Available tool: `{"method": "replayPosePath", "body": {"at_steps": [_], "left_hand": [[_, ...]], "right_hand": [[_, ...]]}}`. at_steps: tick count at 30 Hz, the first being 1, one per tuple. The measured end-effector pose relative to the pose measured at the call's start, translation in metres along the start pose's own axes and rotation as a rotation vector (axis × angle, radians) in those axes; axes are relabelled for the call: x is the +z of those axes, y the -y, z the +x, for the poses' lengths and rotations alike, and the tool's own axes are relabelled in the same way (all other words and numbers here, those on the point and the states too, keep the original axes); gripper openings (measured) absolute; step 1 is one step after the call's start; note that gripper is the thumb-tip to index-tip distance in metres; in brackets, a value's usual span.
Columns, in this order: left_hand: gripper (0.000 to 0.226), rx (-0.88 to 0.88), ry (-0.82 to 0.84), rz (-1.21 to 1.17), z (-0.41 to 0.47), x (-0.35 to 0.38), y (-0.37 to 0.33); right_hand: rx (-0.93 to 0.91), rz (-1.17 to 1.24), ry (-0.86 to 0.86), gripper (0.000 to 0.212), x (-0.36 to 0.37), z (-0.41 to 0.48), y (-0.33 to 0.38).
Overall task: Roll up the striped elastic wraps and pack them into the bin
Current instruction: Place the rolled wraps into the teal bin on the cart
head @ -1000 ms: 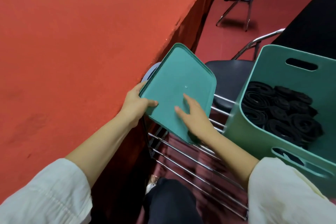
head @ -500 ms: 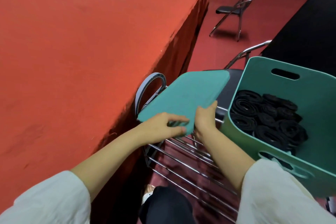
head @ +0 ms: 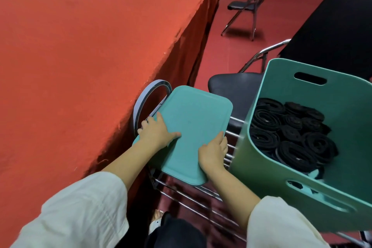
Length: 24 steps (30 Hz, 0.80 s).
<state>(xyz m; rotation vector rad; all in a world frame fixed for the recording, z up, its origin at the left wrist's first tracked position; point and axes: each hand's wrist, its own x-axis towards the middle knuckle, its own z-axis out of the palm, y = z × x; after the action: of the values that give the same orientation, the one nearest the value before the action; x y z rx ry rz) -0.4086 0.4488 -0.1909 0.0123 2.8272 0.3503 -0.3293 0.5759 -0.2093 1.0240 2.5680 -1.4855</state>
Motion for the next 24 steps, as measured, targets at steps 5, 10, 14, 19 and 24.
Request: {"method": "replayPosePath", "body": {"at_steps": [5,10,14,19,24], "left_hand": [[0.111,-0.018,-0.052,-0.031,-0.010,-0.005,-0.007],[0.090,-0.010,-0.191,-0.150,-0.034,-0.042,-0.014],[0.067,-0.053,-0.470,-0.100,-0.056,-0.107,-0.010],[0.038,-0.021,-0.491,-0.102,-0.092,-0.185,0.015],[0.036,0.036,-0.376,-0.316,-0.122,-0.213,0.014]], "right_hand": [[0.006,0.109,-0.057,0.067,-0.009,-0.009,0.013],[-0.041,0.245,-0.091,0.062,-0.033,-0.021,0.031],[-0.104,0.364,-0.101,0.059,-0.034,-0.044,0.056],[-0.278,0.478,0.009,0.060,-0.058,-0.083,0.086],[-0.503,0.508,-0.048,0.067,-0.125,-0.110,0.100]]}}
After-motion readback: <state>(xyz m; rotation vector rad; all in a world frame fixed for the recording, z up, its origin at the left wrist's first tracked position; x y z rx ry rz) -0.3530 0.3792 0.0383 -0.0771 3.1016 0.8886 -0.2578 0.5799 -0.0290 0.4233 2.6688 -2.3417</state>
